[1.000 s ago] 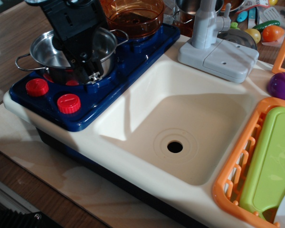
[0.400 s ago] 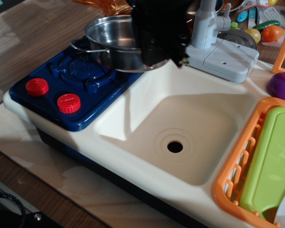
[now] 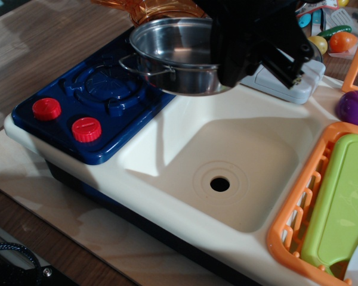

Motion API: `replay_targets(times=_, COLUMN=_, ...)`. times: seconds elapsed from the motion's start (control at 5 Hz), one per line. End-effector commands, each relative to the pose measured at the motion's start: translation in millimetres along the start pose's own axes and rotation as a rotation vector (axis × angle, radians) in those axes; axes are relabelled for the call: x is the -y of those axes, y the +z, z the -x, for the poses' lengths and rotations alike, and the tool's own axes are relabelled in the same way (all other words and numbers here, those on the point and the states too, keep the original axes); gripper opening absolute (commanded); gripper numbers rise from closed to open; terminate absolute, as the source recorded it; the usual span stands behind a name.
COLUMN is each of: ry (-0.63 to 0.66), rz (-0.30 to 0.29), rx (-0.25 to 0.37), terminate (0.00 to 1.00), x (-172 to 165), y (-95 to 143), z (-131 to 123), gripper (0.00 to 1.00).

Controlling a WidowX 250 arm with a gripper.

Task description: Put pan from stove to sink

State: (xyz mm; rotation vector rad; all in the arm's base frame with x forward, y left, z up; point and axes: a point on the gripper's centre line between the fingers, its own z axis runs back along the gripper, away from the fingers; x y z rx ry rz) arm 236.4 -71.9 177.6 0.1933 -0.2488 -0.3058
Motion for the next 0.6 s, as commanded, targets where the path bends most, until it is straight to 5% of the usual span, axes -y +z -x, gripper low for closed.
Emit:
replay_targets(times=0.0, ry=0.061, rz=-0.007, rx=0.037, terminate=0.0, x=8.1, y=3.1, z=-6.9, gripper=1.0)
replay_targets(times=0.2, ry=0.061, rz=-0.007, rx=0.037, terminate=0.0, x=8.1, y=3.1, z=-6.9, gripper=1.0)
replay_targets(times=0.4, ry=0.061, rz=-0.007, rx=0.037, terminate=1.0, x=8.1, y=3.1, z=-6.9, gripper=1.0)
